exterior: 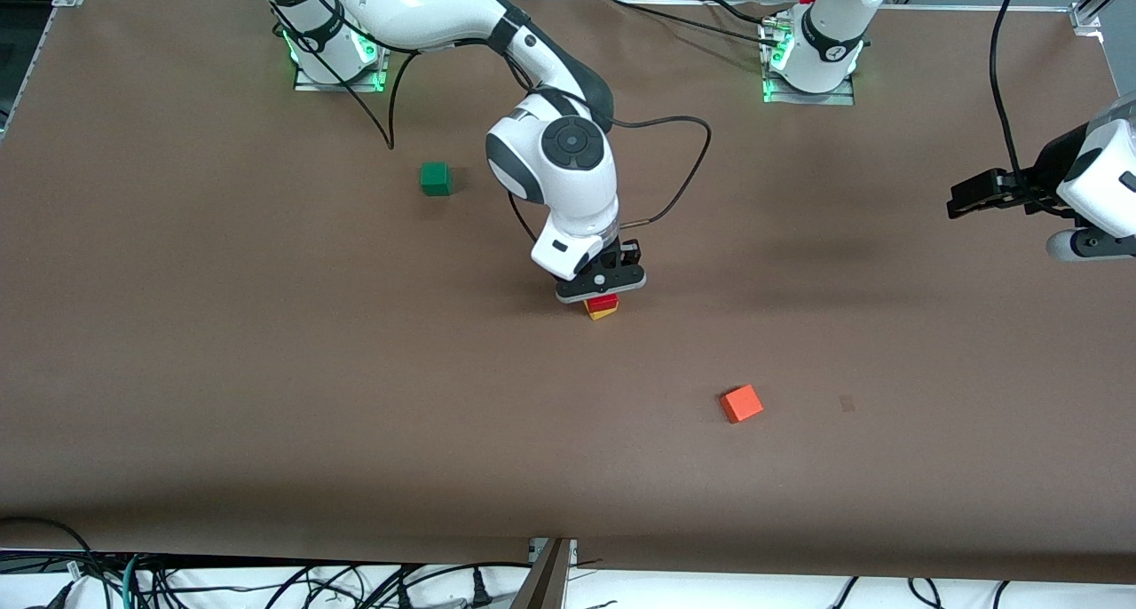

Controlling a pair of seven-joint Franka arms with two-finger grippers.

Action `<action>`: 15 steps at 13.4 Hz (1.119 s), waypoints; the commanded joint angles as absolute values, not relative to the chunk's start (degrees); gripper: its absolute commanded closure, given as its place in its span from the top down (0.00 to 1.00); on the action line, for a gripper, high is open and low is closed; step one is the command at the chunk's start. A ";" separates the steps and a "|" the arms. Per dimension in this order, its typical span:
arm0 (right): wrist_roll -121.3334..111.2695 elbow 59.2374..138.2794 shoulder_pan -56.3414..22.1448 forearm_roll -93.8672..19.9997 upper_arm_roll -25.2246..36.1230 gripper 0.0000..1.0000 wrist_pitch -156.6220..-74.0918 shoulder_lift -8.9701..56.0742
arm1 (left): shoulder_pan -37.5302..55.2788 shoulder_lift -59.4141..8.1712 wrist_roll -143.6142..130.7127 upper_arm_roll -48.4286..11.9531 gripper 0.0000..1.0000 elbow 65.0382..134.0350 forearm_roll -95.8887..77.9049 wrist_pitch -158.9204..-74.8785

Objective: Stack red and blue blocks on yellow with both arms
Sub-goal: 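Carry the blue cube with the right gripper above the red cube, then lower the blue cube onto the red cube with the right gripper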

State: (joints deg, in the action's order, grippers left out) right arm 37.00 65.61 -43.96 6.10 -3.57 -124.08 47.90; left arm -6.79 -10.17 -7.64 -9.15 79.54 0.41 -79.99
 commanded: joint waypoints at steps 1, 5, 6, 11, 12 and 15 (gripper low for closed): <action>35.95 64.51 -44.65 7.29 -3.08 0.44 -124.71 48.34 | -6.94 -10.02 -6.94 -9.14 1.00 79.45 -0.53 -80.33; 35.07 64.51 -44.65 7.29 -3.08 0.44 -127.00 49.48 | -6.94 -10.02 -6.86 -9.05 1.00 79.45 -0.53 -80.33; 34.98 64.51 -44.65 7.29 -3.08 0.44 -127.18 49.66 | -6.94 -10.02 -6.94 -9.05 1.00 79.45 -0.53 -80.33; 34.89 64.60 -44.65 7.38 -2.99 0.45 -127.44 49.92 | -7.03 -10.02 -6.86 -8.96 1.00 79.45 -0.61 -80.33; 34.89 64.60 -44.65 7.38 -2.99 0.45 -127.53 50.10 | -7.03 -10.02 -6.86 -8.96 1.00 79.45 -0.53 -80.33; 35.07 64.60 -44.65 7.38 -2.99 0.46 -127.53 50.45 | -7.38 -10.02 -6.86 -8.96 1.00 79.45 -0.62 -80.33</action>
State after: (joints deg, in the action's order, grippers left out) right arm 35.29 65.61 -44.31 6.64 -3.30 -127.24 49.73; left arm -6.86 -10.18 -7.64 -9.06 79.54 0.41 -79.99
